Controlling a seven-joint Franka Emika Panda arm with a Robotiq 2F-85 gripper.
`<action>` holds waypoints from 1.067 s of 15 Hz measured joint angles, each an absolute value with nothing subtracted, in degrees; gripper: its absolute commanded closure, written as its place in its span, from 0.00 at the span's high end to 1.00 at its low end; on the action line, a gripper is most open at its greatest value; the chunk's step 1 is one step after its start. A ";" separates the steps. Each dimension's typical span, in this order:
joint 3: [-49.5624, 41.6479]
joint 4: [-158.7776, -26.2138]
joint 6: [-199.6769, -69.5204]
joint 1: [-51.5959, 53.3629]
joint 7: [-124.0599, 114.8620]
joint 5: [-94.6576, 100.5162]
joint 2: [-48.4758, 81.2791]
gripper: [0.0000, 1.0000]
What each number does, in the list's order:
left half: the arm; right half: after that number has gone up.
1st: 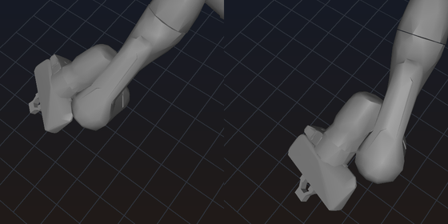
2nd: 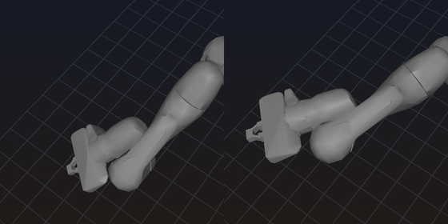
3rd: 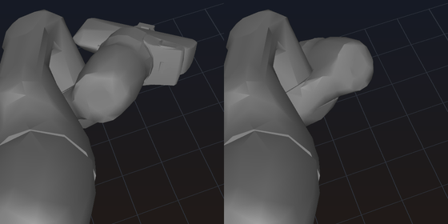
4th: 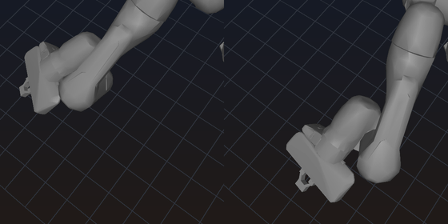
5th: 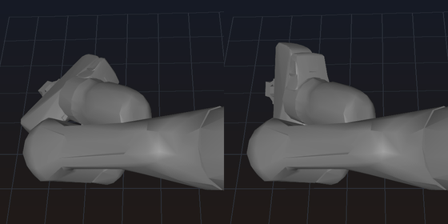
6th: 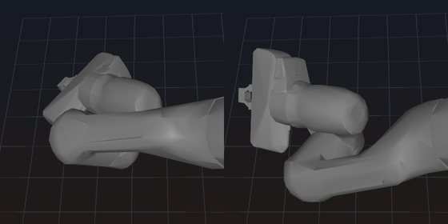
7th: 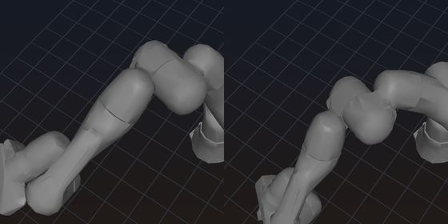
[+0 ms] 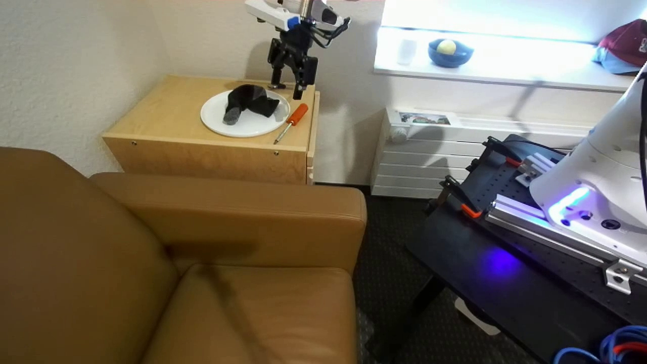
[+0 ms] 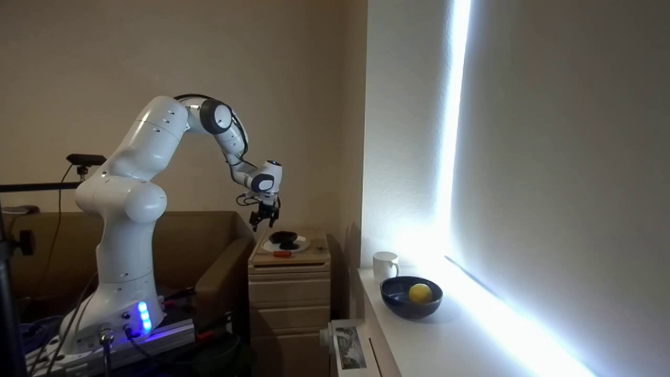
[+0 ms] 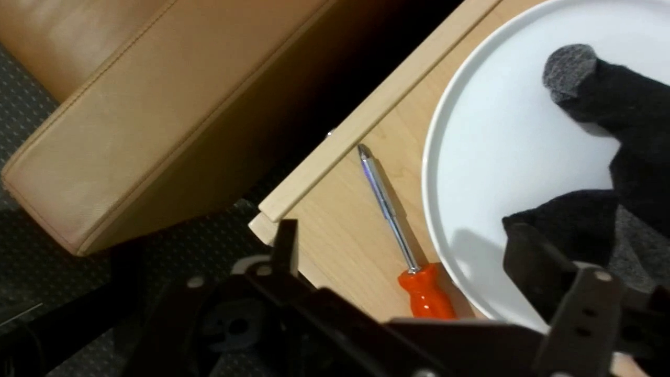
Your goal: Put the lemon in the bowl on the windowsill then put the sock on the nightstand
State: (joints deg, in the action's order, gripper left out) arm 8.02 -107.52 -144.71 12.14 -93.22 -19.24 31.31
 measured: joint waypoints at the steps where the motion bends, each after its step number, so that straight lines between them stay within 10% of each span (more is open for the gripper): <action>1: 7.85 -107.46 -147.10 12.26 -93.24 -19.24 31.62 1.00; 14: 2.78 -84.21 -167.73 18.53 -98.10 -19.90 54.66 1.00; 15: 2.70 -82.08 -167.20 18.84 -98.82 -19.90 55.85 0.75; 16: 2.67 -79.99 -166.25 19.02 -99.58 -19.90 56.88 0.73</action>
